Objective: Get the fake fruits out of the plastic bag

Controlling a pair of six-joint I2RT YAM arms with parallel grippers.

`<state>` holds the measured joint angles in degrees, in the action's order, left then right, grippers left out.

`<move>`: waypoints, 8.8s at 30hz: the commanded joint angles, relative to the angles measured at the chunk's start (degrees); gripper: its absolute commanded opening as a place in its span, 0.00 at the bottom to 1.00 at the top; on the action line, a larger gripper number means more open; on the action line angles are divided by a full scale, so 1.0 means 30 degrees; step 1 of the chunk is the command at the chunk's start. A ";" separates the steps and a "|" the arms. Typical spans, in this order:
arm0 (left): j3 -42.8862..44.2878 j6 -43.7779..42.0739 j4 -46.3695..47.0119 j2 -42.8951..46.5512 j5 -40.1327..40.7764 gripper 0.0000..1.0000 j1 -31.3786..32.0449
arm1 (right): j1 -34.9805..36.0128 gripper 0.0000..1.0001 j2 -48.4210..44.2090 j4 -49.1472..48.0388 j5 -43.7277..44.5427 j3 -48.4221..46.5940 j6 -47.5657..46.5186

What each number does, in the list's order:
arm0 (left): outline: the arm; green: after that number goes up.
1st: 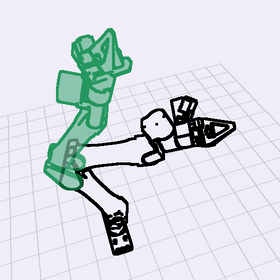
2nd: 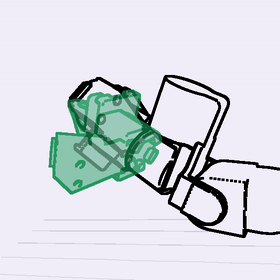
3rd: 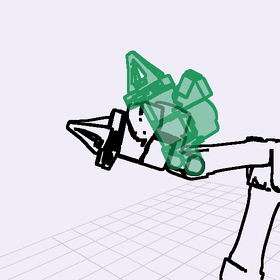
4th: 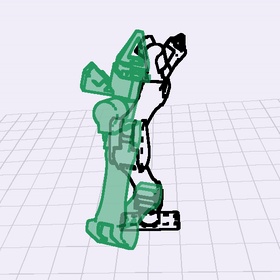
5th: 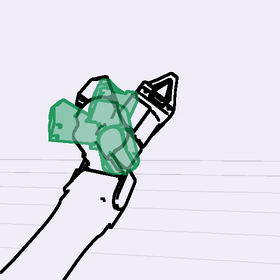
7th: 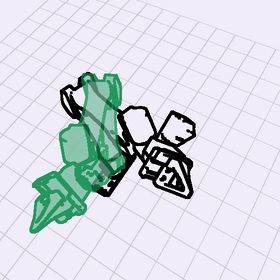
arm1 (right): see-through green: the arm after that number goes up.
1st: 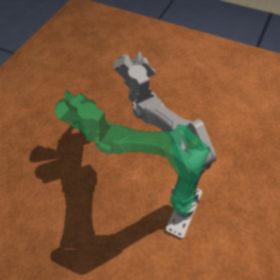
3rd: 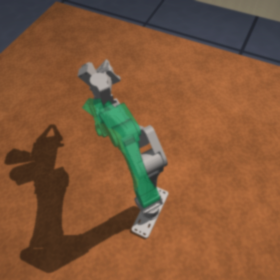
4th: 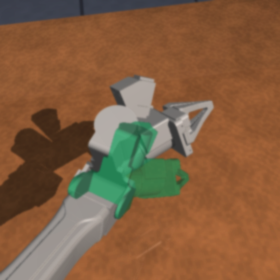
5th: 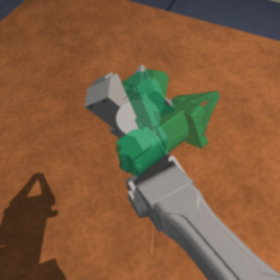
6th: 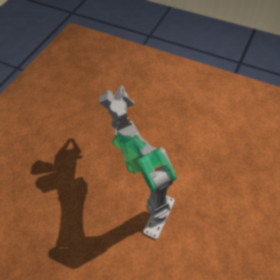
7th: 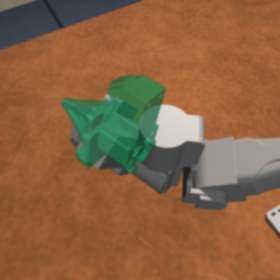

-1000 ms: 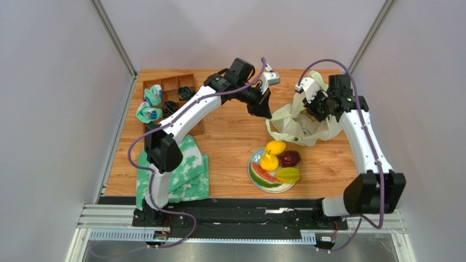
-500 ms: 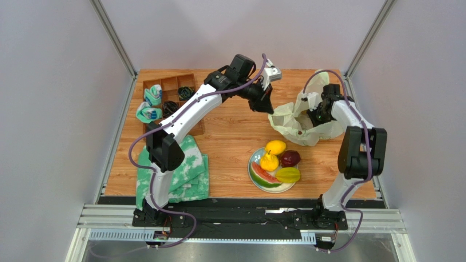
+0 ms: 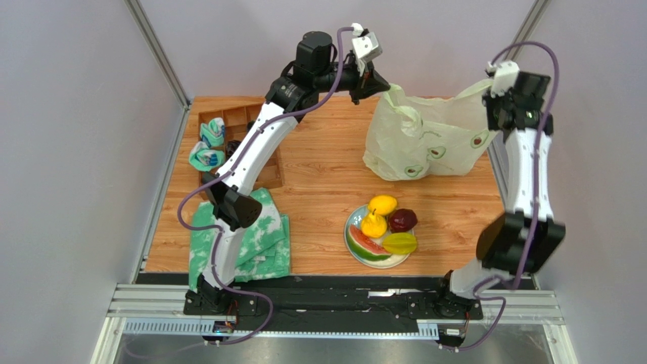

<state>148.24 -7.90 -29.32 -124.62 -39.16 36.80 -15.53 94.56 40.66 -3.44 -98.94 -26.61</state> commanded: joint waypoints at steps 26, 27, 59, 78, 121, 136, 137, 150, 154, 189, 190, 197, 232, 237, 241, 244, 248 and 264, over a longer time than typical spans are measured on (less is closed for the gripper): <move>-1.6398 -0.2523 -0.2941 0.8932 -0.2182 0.00 0.2764 | 0.5084 0.69 -0.9260 0.6992 -1.1104 0.7723 -0.7243; -1.6339 -0.2464 -0.2941 0.8903 -0.2211 0.00 0.2735 | 0.5089 0.63 -0.8067 0.6431 -1.0461 0.7696 -0.6605; -1.7803 -0.3079 -0.3498 0.8785 -0.2184 0.00 0.3964 | 0.6084 0.83 1.2946 -0.3390 -0.3481 -0.3287 0.4008; -1.6340 -0.2171 -0.1710 0.6911 0.4057 0.00 0.3936 | 0.5352 0.00 0.1684 0.0682 -1.0859 0.2886 0.0902; -1.3615 -0.2906 -0.0657 0.5182 0.9300 0.00 0.1184 | 0.3506 0.00 0.0384 -0.2897 -2.4820 -0.0302 1.6350; -1.3555 -0.2875 -0.0714 0.5563 0.9070 0.00 0.0274 | 0.3565 0.02 -0.3663 0.4846 -1.7895 0.5092 0.3007; -1.3498 -0.2845 -0.0744 0.5563 0.8923 0.00 0.0274 | 0.3565 0.02 -0.3457 0.4611 -1.7866 0.4711 0.3040; -1.1739 0.1866 -0.1185 0.9136 -0.0008 0.97 0.0156 | 0.3594 0.01 -0.2136 0.3877 -1.6899 0.2567 0.3568; -1.0689 0.2137 -0.0509 0.8349 -0.1098 0.97 0.0331 | 0.3594 0.01 -0.2371 0.3818 -1.6695 0.2744 0.3392; -0.6904 0.3307 0.2273 -0.0766 -0.0131 0.47 0.1944 | 0.3887 0.01 -0.3485 0.4169 -1.7310 0.3682 0.3099; -0.6934 0.3395 0.2303 -0.0708 0.0014 0.23 0.1973 | 0.3887 0.01 -0.3513 0.4228 -1.7252 0.3740 0.3041; -0.7343 0.2809 0.1864 0.0141 0.0075 0.00 0.1768 | 0.3858 0.01 -0.3367 0.4199 -1.6988 0.3857 0.2749; -1.6333 -0.0591 -0.3327 1.1450 -0.3946 0.00 0.3729 | 0.1954 1.00 0.2527 0.8184 -1.4789 -0.3619 0.2072; -1.8009 -0.0296 -0.2941 1.1744 -0.0962 0.17 0.4287 | 0.2303 1.00 0.0123 0.8504 -1.5055 -0.1128 0.1084; -1.7016 -0.0911 -0.3934 1.1744 0.0920 0.43 0.4229 | 0.3095 1.00 -0.2366 0.8448 -1.4587 0.2093 -0.1518; -1.6982 -0.0562 -0.3647 1.1890 0.1800 0.54 0.3966 | 0.3739 1.00 -0.3833 0.7805 -1.2978 0.4554 -0.2058; -1.7159 -0.0383 -0.3234 1.1863 0.1217 0.54 0.3234 | 0.3946 0.86 -0.3954 0.7567 -1.2827 0.5527 -0.1298; -1.7541 0.5034 -0.0686 0.8991 0.2502 0.57 -0.0106 | 0.7402 0.71 0.0291 0.5491 -0.5683 0.4561 0.0783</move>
<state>94.11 1.48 -34.76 -96.27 -33.85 38.30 6.13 89.65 62.59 -28.69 -82.74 -28.03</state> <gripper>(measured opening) 0.568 0.723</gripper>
